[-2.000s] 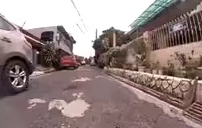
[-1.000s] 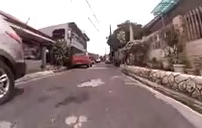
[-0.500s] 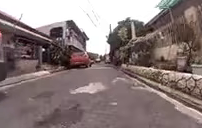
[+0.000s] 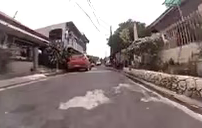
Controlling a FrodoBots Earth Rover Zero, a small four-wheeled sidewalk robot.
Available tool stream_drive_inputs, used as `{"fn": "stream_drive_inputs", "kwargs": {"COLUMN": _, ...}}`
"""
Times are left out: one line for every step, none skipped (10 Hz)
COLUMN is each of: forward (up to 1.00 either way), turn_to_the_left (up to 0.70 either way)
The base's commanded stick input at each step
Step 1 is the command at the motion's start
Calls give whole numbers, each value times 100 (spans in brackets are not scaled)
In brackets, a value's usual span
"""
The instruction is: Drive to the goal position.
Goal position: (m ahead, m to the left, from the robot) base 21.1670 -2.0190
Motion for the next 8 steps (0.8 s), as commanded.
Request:
{"fn": "stream_drive_inputs", "kwargs": {"forward": 100, "turn_to_the_left": 0}}
{"fn": "stream_drive_inputs", "kwargs": {"forward": 100, "turn_to_the_left": 0}}
{"fn": "stream_drive_inputs", "kwargs": {"forward": 100, "turn_to_the_left": 0}}
{"fn": "stream_drive_inputs", "kwargs": {"forward": 100, "turn_to_the_left": 0}}
{"fn": "stream_drive_inputs", "kwargs": {"forward": 100, "turn_to_the_left": 0}}
{"fn": "stream_drive_inputs", "kwargs": {"forward": 100, "turn_to_the_left": 0}}
{"fn": "stream_drive_inputs", "kwargs": {"forward": 100, "turn_to_the_left": 0}}
{"fn": "stream_drive_inputs", "kwargs": {"forward": 100, "turn_to_the_left": 0}}
